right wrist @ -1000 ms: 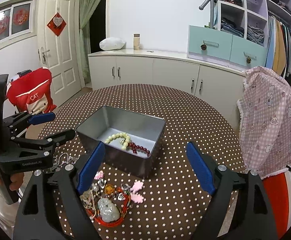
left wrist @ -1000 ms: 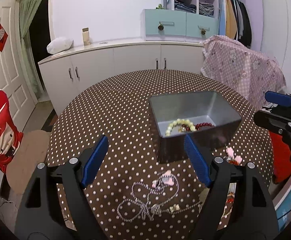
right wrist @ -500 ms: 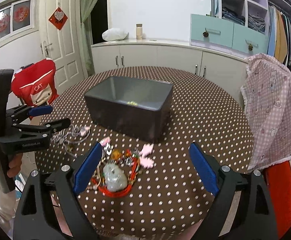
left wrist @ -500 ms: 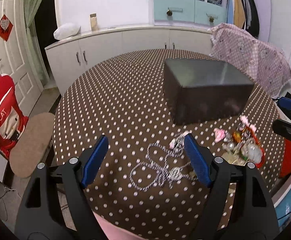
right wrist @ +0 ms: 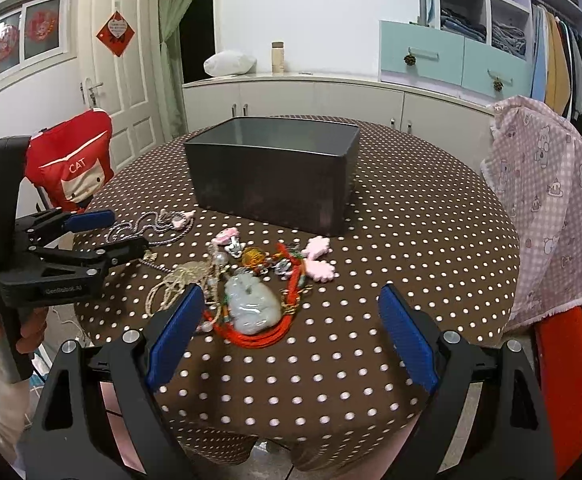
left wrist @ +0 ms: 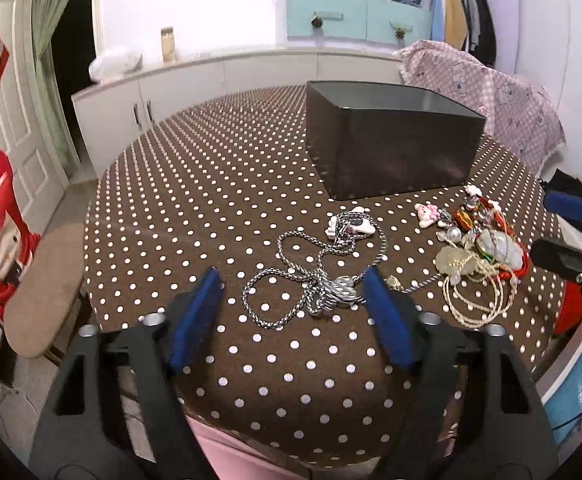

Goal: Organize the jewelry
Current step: 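Grasp the silver chain necklace with the left tool while the right tool grasps a small charm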

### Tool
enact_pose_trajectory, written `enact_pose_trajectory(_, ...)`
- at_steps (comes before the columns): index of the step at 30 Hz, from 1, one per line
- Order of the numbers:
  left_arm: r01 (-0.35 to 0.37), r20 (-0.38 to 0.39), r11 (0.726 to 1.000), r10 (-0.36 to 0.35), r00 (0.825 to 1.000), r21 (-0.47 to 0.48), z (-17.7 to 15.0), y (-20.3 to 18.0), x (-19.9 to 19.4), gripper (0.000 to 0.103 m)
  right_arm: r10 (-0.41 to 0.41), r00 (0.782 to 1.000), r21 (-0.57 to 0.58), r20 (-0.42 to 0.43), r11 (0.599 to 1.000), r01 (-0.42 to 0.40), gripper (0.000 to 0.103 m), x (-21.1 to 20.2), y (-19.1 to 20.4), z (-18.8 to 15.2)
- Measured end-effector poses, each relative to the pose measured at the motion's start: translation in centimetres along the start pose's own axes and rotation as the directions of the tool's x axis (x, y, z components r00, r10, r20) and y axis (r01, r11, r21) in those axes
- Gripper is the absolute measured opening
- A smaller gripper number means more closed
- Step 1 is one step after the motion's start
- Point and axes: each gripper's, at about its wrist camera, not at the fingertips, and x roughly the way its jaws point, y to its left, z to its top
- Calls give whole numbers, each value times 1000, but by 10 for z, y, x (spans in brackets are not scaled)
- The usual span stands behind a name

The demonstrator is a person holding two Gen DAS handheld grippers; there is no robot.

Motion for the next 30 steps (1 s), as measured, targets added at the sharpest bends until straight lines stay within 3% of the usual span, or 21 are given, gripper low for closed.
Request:
enact_pose_trajectory(2,17,34,1000,-18,999,26,-5,-4,-4,40,7,1000,-3,7,1000,-7,85,0,3,2)
enact_pose_trajectory(8,-14,113,999,8,994,51,-15,-8,-9,25,58,998,-48,37,997,-56,85,-1,22,7)
enact_pose_trajectory(12,-2,143,1000,2,990,5,-20,-3,-10,24,104,992,-132,64,987,-95,83,1,41,12)
enact_pose_trajectory(14,0,167,1000,1,986,-4,-24,-2,-10,24,133,989,-172,61,978,-121,68,4,49,14)
enact_pose_trajectory(20,21,201,999,-12,979,-45,-28,1,-11,24,198,980,-237,-23,951,-198,44,32,69,27)
enact_pose_trajectory(28,47,234,995,-26,972,-83,-31,6,-10,24,205,970,-263,-130,936,-233,37,61,86,37)
enact_pose_trajectory(30,57,239,994,-34,970,-91,-33,9,-10,24,202,969,-268,-139,935,-233,31,65,89,39)
